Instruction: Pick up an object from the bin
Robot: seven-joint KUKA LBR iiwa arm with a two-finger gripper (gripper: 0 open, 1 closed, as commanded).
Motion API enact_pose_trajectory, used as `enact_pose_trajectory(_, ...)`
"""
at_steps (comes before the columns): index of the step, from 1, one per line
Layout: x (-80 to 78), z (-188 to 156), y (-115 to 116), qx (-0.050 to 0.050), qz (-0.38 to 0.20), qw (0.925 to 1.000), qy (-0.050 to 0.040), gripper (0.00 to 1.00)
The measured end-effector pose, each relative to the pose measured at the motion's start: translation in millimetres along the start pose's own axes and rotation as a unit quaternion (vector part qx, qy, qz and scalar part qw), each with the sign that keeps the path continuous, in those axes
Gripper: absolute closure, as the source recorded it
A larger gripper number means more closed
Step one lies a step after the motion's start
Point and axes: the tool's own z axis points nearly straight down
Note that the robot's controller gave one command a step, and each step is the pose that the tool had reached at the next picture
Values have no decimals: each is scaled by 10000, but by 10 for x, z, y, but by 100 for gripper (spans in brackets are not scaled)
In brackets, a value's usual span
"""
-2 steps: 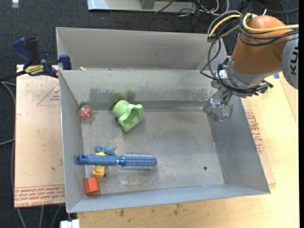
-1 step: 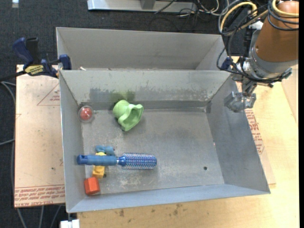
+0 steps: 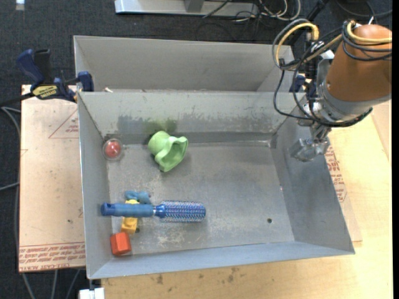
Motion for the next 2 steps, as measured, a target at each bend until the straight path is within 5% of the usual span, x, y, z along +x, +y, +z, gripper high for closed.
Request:
enact_pose_trajectory(1,-14,-298,77,32,-1215,9926,8,100)
enact_pose_trajectory(2,3,137,-257,12,-2487,9686,-1,100)
